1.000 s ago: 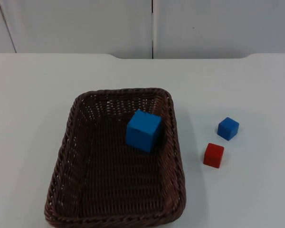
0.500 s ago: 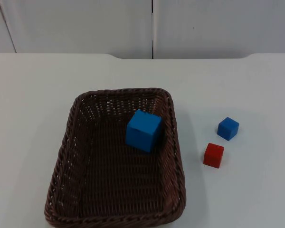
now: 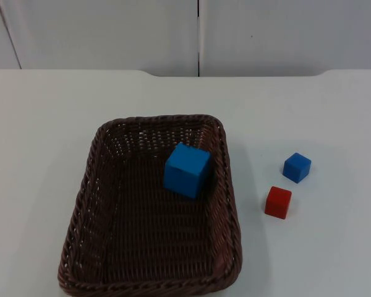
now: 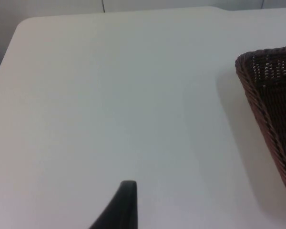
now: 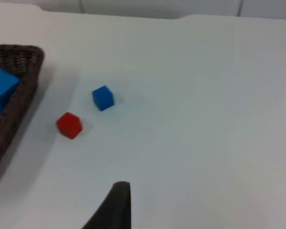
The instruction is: Pick up the basket with the left hand and place the largest block into the basket with the right hand.
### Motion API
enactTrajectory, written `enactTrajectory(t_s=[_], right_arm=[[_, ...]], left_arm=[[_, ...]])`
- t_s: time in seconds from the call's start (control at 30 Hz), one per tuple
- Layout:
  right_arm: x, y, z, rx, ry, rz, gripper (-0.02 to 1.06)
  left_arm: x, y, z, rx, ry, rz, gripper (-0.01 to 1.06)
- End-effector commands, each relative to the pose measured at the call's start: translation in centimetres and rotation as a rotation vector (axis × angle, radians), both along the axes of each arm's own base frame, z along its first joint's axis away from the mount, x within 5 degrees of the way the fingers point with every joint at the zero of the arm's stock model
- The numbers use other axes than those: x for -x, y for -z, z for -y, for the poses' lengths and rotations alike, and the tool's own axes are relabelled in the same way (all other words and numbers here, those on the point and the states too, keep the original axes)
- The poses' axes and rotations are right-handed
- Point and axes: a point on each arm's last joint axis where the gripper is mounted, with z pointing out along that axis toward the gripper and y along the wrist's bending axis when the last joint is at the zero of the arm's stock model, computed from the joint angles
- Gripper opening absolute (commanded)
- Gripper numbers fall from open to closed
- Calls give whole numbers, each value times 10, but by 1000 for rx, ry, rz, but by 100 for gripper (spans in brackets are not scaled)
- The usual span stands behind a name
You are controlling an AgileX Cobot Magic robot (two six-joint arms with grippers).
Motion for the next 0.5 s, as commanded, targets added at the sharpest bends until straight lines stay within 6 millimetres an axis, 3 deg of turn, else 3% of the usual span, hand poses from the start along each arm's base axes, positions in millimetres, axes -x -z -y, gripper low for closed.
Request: enactTrajectory(t_s=[0.0, 0.47], right_arm=[[0, 0, 0, 1, 44, 6, 105], [1, 0, -1, 1, 123, 6, 105]], left_arm=[[-1, 1, 0, 1, 1, 7, 105], [-1, 1, 0, -1, -56, 7, 105]])
